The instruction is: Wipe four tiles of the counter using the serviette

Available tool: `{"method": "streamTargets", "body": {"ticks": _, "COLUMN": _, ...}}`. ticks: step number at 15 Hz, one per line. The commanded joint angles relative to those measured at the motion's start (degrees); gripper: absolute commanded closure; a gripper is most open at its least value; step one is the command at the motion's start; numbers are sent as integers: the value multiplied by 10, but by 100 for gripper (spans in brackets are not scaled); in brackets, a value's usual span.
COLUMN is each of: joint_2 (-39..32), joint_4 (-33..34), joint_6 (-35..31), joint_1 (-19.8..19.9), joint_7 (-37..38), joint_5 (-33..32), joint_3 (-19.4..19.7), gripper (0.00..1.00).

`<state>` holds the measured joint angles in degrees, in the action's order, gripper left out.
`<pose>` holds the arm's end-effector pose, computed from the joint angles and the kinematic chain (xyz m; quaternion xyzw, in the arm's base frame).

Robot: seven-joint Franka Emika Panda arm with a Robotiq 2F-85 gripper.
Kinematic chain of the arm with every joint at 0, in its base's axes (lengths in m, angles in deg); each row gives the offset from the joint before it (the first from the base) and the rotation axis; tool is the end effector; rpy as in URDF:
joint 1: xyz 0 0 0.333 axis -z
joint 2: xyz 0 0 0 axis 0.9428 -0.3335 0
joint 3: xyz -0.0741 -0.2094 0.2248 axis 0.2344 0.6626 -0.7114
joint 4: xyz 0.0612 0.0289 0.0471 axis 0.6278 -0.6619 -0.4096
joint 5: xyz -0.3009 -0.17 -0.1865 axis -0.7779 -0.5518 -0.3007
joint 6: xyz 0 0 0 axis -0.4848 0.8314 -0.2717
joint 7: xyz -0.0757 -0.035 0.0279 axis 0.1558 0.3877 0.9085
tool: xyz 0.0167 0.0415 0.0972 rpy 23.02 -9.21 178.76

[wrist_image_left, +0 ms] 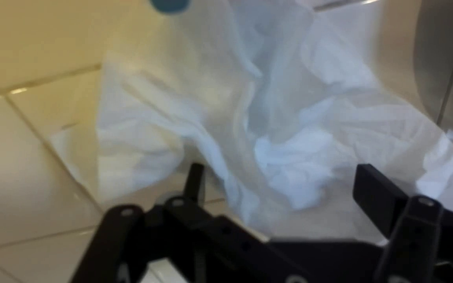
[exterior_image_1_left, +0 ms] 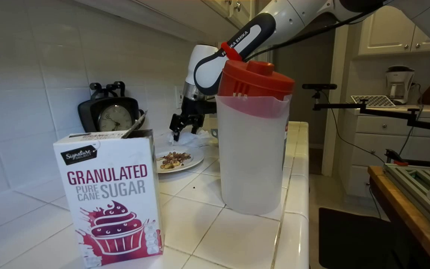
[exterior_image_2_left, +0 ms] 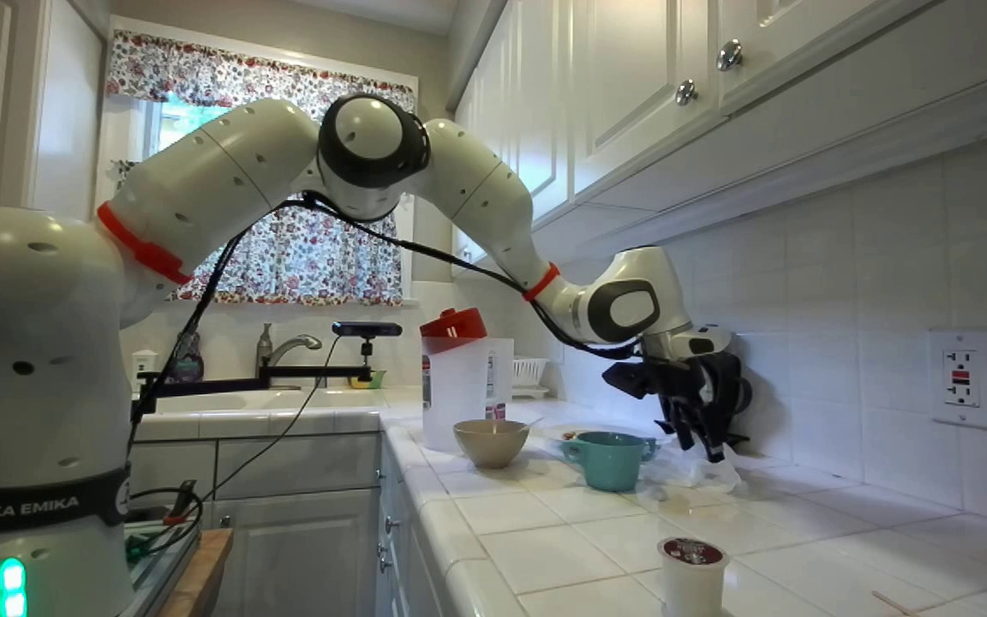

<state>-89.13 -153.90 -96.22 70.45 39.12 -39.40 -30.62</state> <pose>0.7526 -0.0515 0.2630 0.9723 -0.1456 0.1831 0.0014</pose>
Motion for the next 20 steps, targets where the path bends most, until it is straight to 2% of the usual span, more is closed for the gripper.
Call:
{"method": "streamTargets", "body": {"ticks": 1, "joint_2": 1, "joint_4": 1, "joint_6": 2, "joint_1": 5, "joint_7": -3, "joint_5": 5, "joint_3": -6, "gripper": 0}}
{"method": "streamTargets", "body": {"ticks": 4, "joint_2": 0, "joint_4": 1, "joint_6": 0, "joint_1": 3, "joint_7": -1, "joint_5": 4, "joint_3": -4, "gripper": 0}}
{"method": "streamTargets", "body": {"ticks": 5, "joint_2": -1, "joint_4": 1, "joint_6": -6, "joint_1": 1, "joint_7": 5, "joint_5": 4, "joint_3": -1, "gripper": 23}}
{"method": "streamTargets", "body": {"ticks": 7, "joint_2": -1, "joint_4": 1, "joint_6": -8, "joint_1": 3, "joint_7": 2, "joint_5": 4, "joint_3": -3, "gripper": 34}}
{"method": "streamTargets", "body": {"ticks": 10, "joint_2": -1, "joint_4": 1, "joint_6": -10, "joint_1": 3, "joint_7": 1, "joint_5": 3, "joint_3": -2, "gripper": 60}}
{"method": "streamTargets", "body": {"ticks": 15, "joint_2": -4, "joint_4": 4, "joint_6": -10, "joint_1": 2, "joint_7": 7, "joint_5": 3, "joint_3": 2, "gripper": 97}}
{"method": "streamTargets", "body": {"ticks": 16, "joint_2": -5, "joint_4": 7, "joint_6": -7, "joint_1": 2, "joint_7": 10, "joint_5": 2, "joint_3": 4, "gripper": 100}}
{"method": "streamTargets", "body": {"ticks": 20, "joint_2": -19, "joint_4": 20, "joint_6": 2, "joint_1": 12, "joint_7": 36, "joint_5": 8, "joint_3": 21, "gripper": 100}}
